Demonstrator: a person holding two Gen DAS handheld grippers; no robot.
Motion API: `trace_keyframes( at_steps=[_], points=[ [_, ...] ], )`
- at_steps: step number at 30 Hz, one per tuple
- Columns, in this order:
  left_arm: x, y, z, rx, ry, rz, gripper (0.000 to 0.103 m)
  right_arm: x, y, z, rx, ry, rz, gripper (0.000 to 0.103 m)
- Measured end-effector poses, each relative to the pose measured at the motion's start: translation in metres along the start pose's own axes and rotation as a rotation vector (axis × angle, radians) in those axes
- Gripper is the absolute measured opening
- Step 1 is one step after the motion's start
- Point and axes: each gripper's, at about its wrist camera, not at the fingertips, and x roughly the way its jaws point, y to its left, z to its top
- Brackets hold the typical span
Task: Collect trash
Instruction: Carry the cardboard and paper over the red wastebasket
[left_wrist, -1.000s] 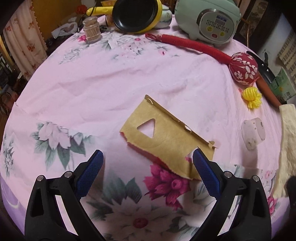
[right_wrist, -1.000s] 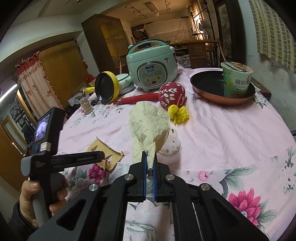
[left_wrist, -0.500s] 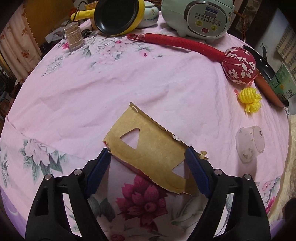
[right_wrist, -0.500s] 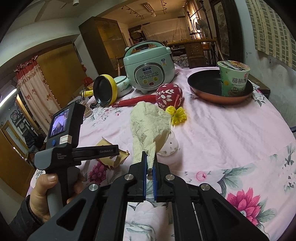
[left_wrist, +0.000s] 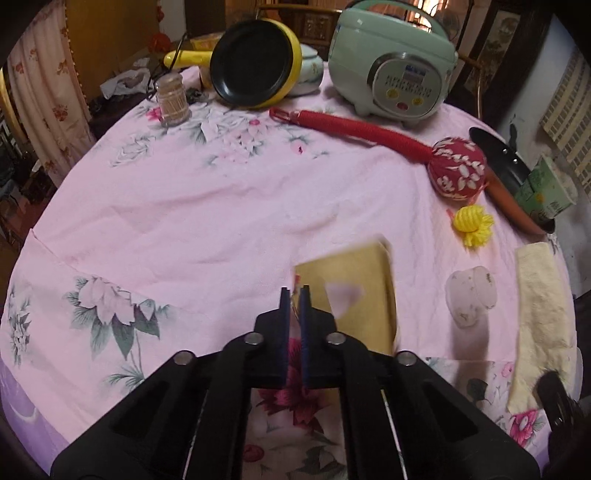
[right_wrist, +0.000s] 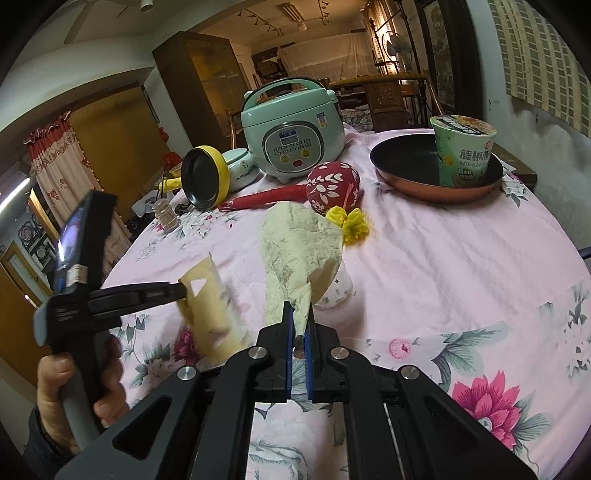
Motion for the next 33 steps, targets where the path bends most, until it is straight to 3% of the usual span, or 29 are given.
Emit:
trace_keyframes(
  at_steps=[6,11,20,24,33],
  points=[
    [-0.033,0.003,-0.004,0.011,-0.059,-0.016,0.003,0.002,0.000,-0.001,-0.001,0.004,-0.001,0.008],
    [-0.042,0.012,-0.006,0.017,-0.052,0.019,0.003,0.001,0.002,-0.002,-0.010,0.008,0.009,0.008],
    [-0.071,0.059,-0.031,-0.028,-0.111,0.166,0.003,0.003,0.020,-0.008,-0.079,0.021,0.028,0.005],
    [-0.082,0.082,-0.049,-0.055,-0.113,0.159,0.003,0.006,0.030,-0.013,-0.119,0.037,0.036,0.005],
    [-0.130,0.106,-0.079,-0.055,-0.211,0.146,0.003,-0.002,0.061,-0.034,-0.195,0.039,0.032,0.005]
  ],
)
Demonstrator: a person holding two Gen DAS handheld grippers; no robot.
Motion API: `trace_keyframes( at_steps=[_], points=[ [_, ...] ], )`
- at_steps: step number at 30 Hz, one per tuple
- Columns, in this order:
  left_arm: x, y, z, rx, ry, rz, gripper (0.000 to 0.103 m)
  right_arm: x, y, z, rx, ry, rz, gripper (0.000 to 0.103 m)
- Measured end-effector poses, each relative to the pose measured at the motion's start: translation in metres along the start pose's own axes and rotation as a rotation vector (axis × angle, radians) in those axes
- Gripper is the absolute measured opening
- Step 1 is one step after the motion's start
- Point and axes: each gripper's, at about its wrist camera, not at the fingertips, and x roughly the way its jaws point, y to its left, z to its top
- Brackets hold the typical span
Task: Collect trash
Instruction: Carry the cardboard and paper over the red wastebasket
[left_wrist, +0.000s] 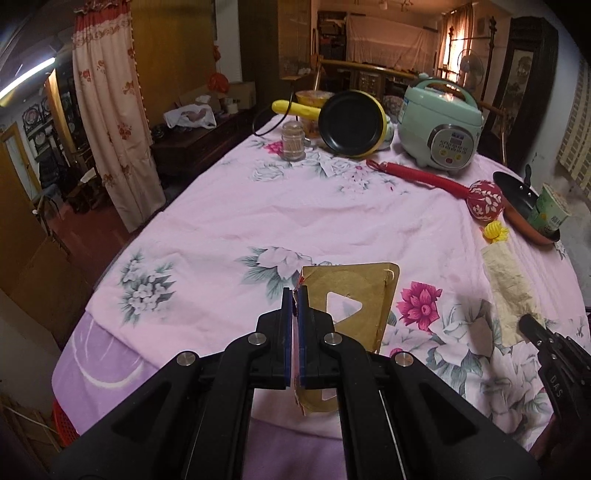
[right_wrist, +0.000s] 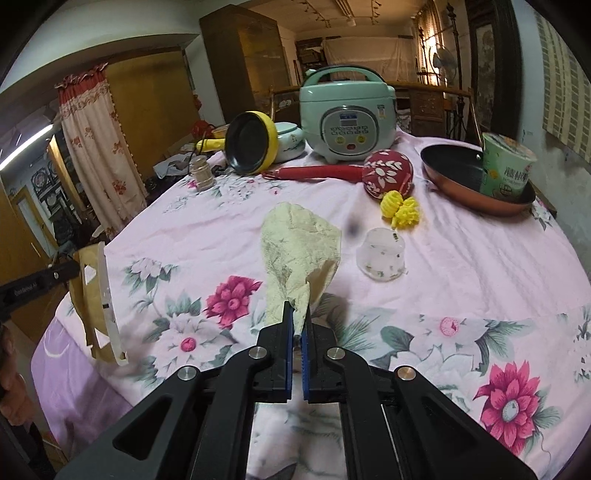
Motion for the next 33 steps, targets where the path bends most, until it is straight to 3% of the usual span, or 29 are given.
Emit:
trace_keyframes(
  at_steps=[17,33],
  points=[
    [-0.038,0.063,-0.046,-0.042,-0.010,-0.045,0.003,-0.038,0.088,-0.039,-0.036,0.035,0.152,0.004],
    [-0.085,0.187,-0.103,-0.236,-0.055,0.045,0.003,-0.050,0.224,-0.077,-0.253,0.088,0.318,0.004]
  ],
)
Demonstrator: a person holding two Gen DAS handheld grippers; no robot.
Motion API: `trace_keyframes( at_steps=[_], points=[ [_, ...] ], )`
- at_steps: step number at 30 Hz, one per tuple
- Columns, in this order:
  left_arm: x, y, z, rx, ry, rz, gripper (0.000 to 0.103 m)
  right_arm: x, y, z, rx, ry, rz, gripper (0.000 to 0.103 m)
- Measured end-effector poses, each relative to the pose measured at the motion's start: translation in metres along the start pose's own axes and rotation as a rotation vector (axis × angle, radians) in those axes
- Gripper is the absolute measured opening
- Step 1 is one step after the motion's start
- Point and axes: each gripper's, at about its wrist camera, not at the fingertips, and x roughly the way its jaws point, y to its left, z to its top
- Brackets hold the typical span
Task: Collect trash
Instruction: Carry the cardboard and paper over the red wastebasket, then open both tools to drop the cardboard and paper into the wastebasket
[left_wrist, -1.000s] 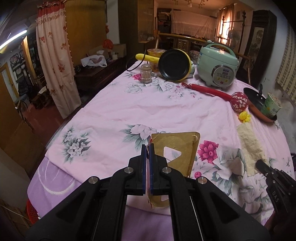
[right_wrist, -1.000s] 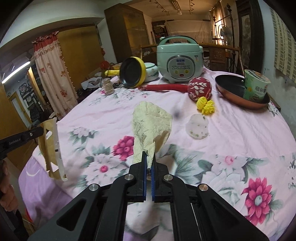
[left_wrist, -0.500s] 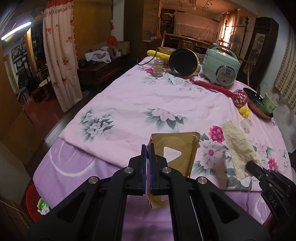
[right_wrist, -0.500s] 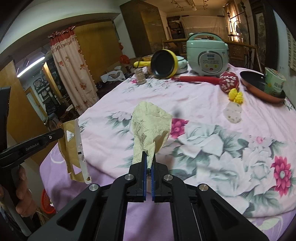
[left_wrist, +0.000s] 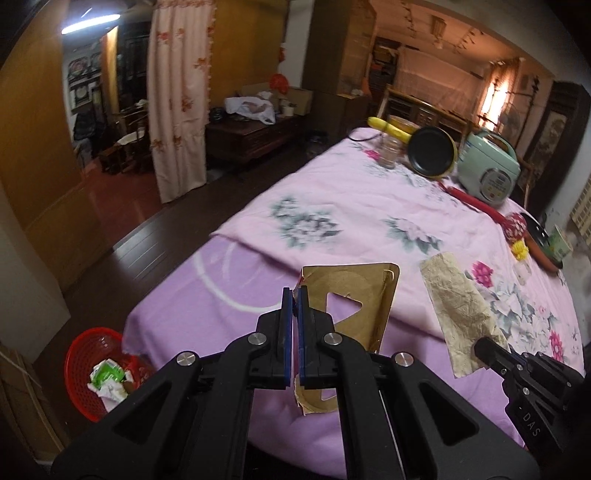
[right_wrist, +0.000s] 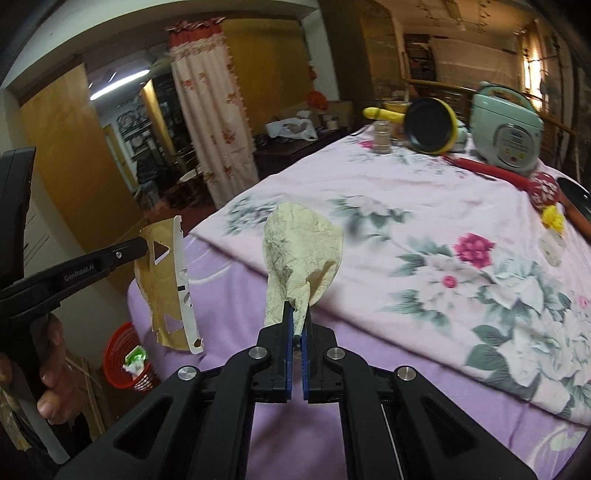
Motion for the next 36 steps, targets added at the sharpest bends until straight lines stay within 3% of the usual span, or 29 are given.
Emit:
trace_keyframes(
  at_steps=[10,18,25,36],
  points=[
    [-0.036,0.118,-0.028,-0.193,-0.026,0.150,0.003,0.017,0.094,0.001,-0.144,0.023,0.146,0.004],
    [-0.049,0.195,-0.053,-0.323,-0.016,0.266,0.003,0.048,0.198,-0.007,-0.313,0.090,0.284,0.004],
    [-0.036,0.259,-0.078,-0.420,0.047,0.340,0.003,0.080,0.268,-0.012,-0.392,0.166,0.369,0.004],
    [0.023,0.351,-0.116,-0.559,0.190,0.435,0.003,0.175,0.350,-0.047,-0.495,0.378,0.434,0.004]
  ],
)
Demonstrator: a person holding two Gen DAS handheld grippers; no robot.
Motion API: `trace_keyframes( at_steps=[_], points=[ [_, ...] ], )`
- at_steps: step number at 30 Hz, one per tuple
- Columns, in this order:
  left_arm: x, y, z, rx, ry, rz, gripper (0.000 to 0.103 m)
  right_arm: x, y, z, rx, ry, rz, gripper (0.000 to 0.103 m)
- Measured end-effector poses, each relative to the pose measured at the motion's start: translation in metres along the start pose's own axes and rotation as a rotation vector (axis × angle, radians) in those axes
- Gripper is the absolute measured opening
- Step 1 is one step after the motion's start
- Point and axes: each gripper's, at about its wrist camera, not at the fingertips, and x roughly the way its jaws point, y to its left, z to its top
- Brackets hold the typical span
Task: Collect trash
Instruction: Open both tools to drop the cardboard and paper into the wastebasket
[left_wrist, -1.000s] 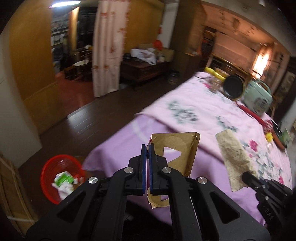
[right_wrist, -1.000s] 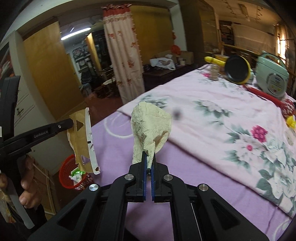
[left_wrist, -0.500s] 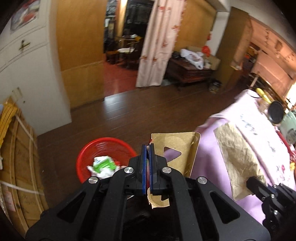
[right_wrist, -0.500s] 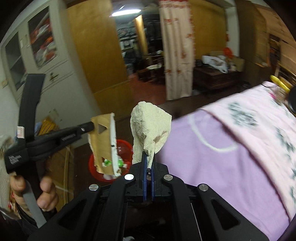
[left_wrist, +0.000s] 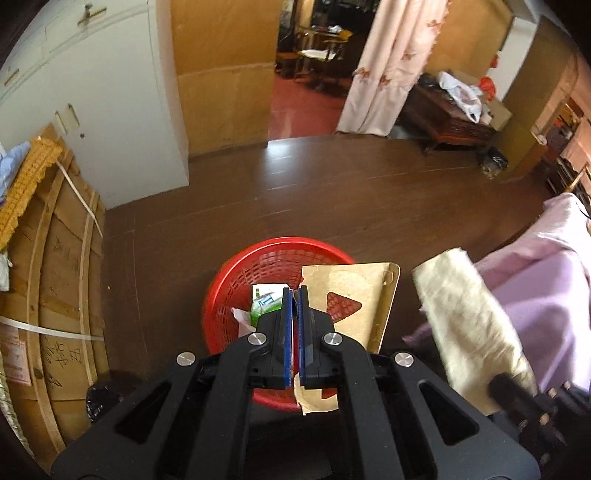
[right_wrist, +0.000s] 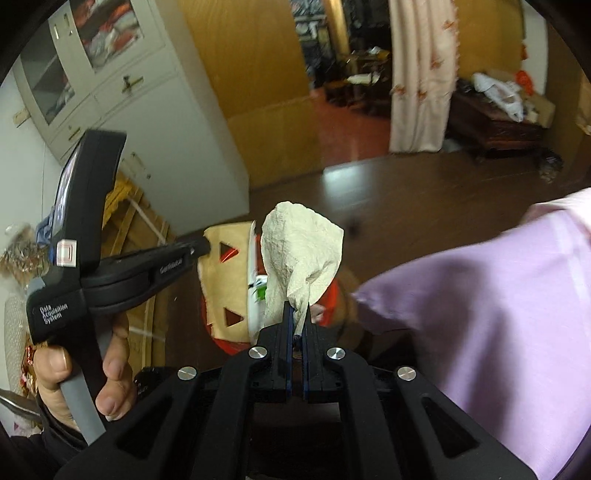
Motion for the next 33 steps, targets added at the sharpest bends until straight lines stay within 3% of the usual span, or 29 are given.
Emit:
trace_keyframes(
  at_steps=[7,18,19,20,21,22,33],
  points=[
    [0.057,0.018,0.000,-0.044,0.084,0.098,0.003,0.063,0.020,0.000,0.013,0.098,0.058,0.004],
    [0.085,0.030,-0.004,-0.056,0.132,0.138,0.006,0.103,0.018,0.005,0.084,0.131,0.093,0.008],
    [0.085,0.030,-0.003,-0.058,0.134,0.139,0.008,0.103,0.017,0.006,0.081,0.129,0.081,0.011],
    [0.084,0.030,-0.003,-0.061,0.135,0.135,0.008,0.105,0.017,0.006,0.078,0.130,0.082,0.020],
    [0.083,0.031,-0.003,-0.063,0.135,0.133,0.008,0.105,0.013,0.007,0.079,0.130,0.087,0.029],
    [0.082,0.032,-0.003,-0.063,0.133,0.130,0.008,0.104,0.013,0.006,0.080,0.125,0.086,0.045],
    [0.048,0.026,-0.004,-0.066,0.089,0.107,0.038,0.071,0.001,-0.002,0.087,0.089,0.131,0.047]
  ],
)
